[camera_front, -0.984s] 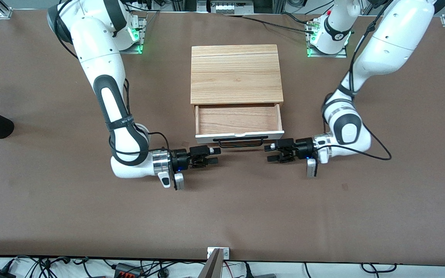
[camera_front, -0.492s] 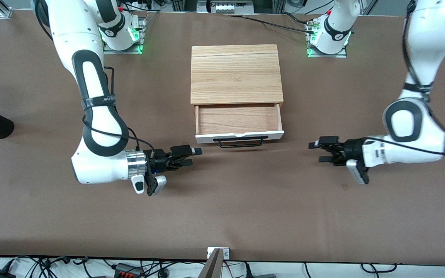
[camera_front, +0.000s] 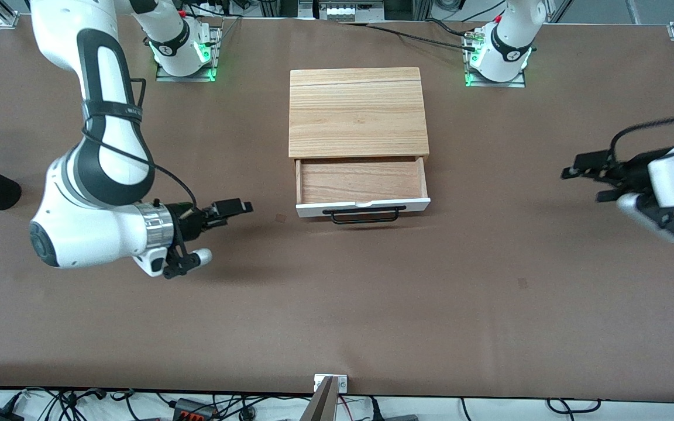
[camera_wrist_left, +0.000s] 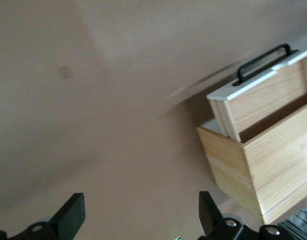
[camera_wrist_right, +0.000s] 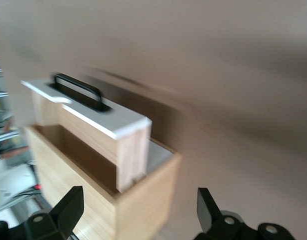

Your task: Pull top drawer with both arms simultaneously

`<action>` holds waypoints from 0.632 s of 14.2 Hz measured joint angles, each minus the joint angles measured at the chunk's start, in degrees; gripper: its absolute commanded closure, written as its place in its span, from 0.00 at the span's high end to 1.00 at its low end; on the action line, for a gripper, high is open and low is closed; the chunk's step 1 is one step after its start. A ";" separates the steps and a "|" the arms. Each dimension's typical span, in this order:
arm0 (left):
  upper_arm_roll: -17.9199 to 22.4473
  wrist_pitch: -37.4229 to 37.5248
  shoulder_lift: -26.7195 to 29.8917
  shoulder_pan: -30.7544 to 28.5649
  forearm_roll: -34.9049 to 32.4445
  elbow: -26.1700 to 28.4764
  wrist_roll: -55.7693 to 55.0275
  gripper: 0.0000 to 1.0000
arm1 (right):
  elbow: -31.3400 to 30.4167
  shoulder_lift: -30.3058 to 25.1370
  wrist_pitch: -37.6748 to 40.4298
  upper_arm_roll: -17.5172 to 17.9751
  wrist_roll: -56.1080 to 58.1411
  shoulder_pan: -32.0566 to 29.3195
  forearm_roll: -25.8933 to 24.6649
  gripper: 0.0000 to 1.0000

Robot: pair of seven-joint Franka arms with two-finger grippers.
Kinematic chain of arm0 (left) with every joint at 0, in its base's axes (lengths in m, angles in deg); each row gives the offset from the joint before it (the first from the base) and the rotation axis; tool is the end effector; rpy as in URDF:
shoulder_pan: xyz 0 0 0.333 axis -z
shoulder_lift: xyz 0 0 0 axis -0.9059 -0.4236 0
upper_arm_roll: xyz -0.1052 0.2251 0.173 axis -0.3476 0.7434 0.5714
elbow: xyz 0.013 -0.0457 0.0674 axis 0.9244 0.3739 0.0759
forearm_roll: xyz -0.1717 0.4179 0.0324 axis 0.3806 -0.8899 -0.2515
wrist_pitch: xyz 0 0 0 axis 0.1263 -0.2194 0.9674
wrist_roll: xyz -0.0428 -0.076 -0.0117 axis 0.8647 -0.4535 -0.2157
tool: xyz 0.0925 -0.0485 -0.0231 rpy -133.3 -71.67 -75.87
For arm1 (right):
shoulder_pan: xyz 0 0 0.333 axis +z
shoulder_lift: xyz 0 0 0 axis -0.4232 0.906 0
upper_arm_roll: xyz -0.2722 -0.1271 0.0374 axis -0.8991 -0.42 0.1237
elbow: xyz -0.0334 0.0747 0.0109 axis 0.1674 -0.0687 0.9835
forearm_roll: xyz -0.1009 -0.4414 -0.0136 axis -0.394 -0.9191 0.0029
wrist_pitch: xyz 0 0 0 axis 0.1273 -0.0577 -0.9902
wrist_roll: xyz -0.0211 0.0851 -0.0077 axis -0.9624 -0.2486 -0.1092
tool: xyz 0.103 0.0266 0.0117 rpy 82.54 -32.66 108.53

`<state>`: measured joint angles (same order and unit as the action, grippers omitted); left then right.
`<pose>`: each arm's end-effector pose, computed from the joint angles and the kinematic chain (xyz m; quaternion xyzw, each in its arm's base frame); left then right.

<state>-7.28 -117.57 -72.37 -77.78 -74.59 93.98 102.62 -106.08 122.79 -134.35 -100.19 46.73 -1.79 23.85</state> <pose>0.6786 0.0047 0.5585 0.9759 -0.1611 -0.0751 0.1262 0.7320 0.2141 0.3856 -0.9414 -0.1209 0.1661 0.2675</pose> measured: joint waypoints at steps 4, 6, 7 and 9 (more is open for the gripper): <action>-0.35 0.74 3.07 0.71 -13.03 -0.06 -15.66 1.00 | -0.01 -5.25 2.76 -0.44 -1.87 -0.03 -14.36 1.00; -0.68 0.92 2.92 1.25 -14.27 -0.01 -18.65 1.00 | -0.01 -7.13 3.53 -1.43 -2.06 0.07 -19.53 1.00; -0.92 0.93 2.88 1.37 -14.27 0.00 -19.29 1.00 | -0.02 -7.89 3.77 -2.24 -2.06 0.07 -21.60 1.00; -2.29 1.04 3.33 1.39 -14.24 0.09 -21.37 1.00 | -0.03 -8.96 3.89 -3.92 -2.06 0.01 -23.62 1.00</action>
<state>-9.57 -116.53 -69.05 -76.38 -88.83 94.08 81.26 -106.11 113.83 -130.46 -104.11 44.67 -1.77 0.23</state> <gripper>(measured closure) 0.000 0.000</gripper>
